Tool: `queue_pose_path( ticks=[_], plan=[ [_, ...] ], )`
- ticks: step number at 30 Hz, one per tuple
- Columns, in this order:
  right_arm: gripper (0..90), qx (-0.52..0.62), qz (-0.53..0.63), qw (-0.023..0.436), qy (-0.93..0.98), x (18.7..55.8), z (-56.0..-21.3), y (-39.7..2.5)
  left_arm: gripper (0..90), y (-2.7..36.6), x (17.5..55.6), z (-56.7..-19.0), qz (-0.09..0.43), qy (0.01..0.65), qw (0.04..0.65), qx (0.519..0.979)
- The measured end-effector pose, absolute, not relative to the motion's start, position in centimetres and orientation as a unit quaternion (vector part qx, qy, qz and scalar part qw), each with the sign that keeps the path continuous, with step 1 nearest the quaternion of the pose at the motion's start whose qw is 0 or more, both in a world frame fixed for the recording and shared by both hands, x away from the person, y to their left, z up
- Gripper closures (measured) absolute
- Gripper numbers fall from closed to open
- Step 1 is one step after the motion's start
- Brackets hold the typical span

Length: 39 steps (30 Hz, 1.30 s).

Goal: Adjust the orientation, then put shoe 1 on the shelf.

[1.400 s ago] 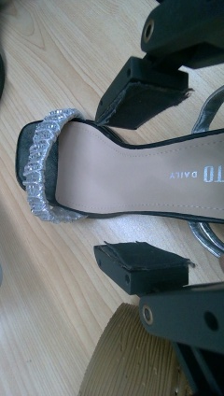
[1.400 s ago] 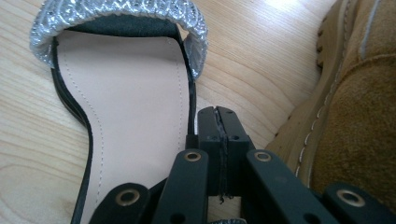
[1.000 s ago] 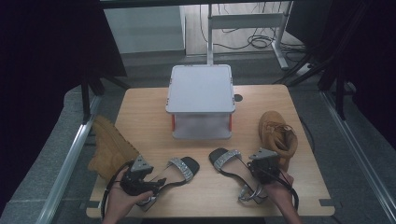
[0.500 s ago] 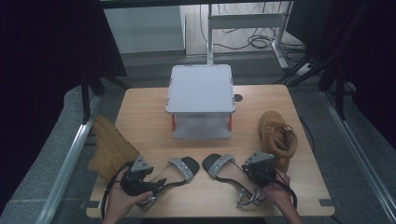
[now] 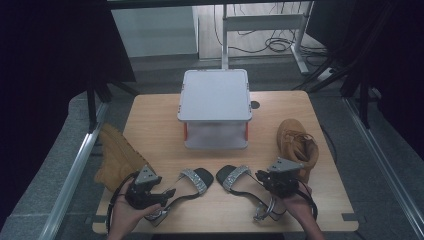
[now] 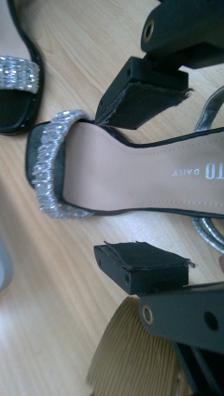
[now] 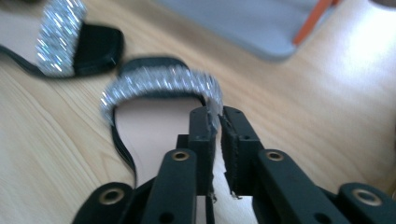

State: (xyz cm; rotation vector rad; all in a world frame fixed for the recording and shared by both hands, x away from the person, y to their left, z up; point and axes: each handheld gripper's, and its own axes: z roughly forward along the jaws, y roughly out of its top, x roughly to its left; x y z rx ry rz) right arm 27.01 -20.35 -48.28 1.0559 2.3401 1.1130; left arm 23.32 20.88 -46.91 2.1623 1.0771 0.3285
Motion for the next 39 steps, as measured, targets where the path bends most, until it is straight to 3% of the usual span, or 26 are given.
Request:
queue_pose_path(
  ticks=[3,6,15,39],
  plan=[
    [76.1,0.367,0.407,0.174,0.818,26.9,-47.7,-20.4,32.5,21.0,23.3,-46.7,0.135,0.411,0.353,0.830],
    [63.3,0.361,0.432,0.167,0.810,26.4,-46.7,-20.2,32.5,20.9,23.3,-46.5,0.136,0.407,0.353,0.831],
    [49.6,0.328,0.384,0.153,0.849,26.5,-45.8,-17.8,34.2,20.4,24.2,-46.3,0.106,0.394,0.331,0.851],
    [37.4,0.337,0.310,0.118,0.881,26.7,-46.9,-18.6,28.6,19.0,24.4,-48.1,0.075,0.388,0.216,0.893]
  ],
)
